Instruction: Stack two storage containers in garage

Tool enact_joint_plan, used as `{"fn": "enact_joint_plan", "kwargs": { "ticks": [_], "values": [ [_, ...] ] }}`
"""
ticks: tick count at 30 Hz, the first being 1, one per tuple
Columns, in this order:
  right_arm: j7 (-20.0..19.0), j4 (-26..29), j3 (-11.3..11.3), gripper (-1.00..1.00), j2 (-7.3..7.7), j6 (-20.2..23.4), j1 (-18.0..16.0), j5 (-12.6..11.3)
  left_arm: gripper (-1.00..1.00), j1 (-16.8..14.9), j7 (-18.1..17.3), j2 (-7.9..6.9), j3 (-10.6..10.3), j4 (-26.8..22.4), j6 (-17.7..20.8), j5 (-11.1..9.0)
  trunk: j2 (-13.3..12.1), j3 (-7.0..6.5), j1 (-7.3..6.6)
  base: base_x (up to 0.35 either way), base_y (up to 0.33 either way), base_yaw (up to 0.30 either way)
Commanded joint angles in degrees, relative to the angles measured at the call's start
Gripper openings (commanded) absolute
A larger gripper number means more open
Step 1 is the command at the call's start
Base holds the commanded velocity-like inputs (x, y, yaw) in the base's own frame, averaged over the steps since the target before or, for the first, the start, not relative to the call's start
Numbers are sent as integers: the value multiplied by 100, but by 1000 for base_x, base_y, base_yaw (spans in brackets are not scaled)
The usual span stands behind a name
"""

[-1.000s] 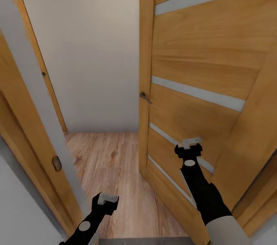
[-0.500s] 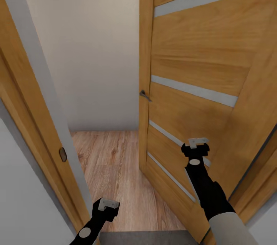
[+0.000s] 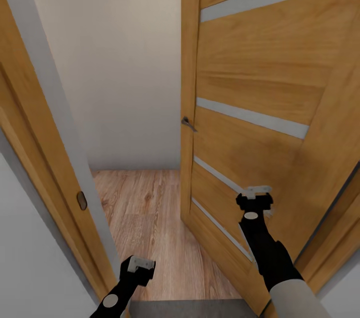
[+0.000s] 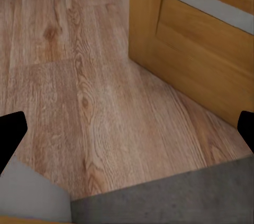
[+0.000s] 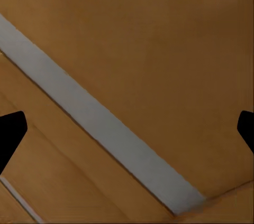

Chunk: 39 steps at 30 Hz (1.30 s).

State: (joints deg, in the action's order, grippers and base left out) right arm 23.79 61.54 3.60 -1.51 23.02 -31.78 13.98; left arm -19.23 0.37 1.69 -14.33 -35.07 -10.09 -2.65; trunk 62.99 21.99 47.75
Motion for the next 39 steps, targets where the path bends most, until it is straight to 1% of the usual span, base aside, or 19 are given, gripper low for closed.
{"fn": "enact_joint_plan", "kwargs": {
  "ticks": [1,2,5,10,11,17,25,35,39],
  "values": [
    [-22,36,41,100,-33,82,29,53,100,-3,5,1,-16,-23,-28,-33,4,6,0,10,0,0],
    [-54,68,74,100,-65,113,62,55,100,-3,5,2,-16,-33,-32,-35,4,6,0,40,0,0],
    [-151,164,170,100,-100,208,140,57,100,-2,2,10,-18,-24,-26,-21,4,6,0,146,0,0],
    [-311,325,332,100,-110,367,163,50,100,-2,-1,14,-21,57,-39,-21,4,6,0,176,0,0],
    [-531,593,448,100,-110,505,165,49,100,-2,-1,14,-20,63,-40,-24,4,6,0,80,0,0],
    [-567,589,431,100,-102,516,170,50,100,-2,-2,15,-24,83,-44,-28,4,6,0,51,0,0],
    [-592,564,428,100,-96,515,172,52,100,-2,-2,15,-25,95,-44,-12,4,6,0,170,0,0],
    [-587,548,431,100,-95,511,172,52,100,-2,-2,15,-26,97,-43,-21,4,6,0,38,0,0],
    [-586,541,429,100,-95,510,172,52,100,-2,-2,15,-26,103,-30,-10,4,6,0,257,0,0]
  ]
}}
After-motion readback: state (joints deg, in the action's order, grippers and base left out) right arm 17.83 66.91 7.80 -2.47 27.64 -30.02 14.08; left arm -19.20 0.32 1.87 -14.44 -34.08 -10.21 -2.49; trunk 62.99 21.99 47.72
